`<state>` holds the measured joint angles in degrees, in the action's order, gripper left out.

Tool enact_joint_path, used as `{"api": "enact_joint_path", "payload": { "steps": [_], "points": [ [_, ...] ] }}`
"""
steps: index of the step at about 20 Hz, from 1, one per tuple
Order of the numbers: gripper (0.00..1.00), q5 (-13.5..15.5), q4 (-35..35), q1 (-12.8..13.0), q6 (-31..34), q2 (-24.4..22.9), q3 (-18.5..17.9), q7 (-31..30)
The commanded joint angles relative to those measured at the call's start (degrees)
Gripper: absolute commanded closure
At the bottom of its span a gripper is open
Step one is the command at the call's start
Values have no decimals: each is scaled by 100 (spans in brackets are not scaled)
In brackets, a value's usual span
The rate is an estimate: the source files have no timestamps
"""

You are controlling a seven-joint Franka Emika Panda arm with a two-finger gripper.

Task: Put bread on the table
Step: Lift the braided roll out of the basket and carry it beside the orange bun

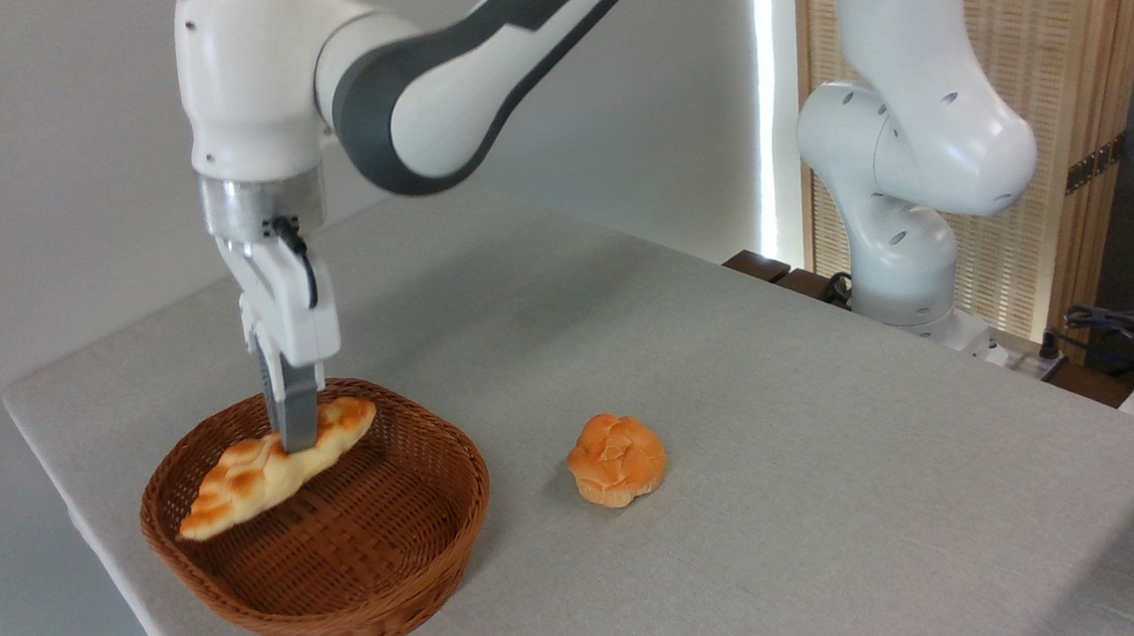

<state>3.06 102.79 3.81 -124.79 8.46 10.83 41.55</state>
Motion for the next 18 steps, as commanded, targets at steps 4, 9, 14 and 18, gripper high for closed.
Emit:
{"api": "enact_joint_path", "payload": {
  "steps": [4,9,14,18],
  "points": [
    [90,160,109,-29,1191,-766,-46,2],
    [89,169,1381,32,1870,-2162,-29,29],
    [88,186,2463,541,2196,-2964,24,82],
    [43,186,2737,726,2029,-2833,24,82]
  ]
}}
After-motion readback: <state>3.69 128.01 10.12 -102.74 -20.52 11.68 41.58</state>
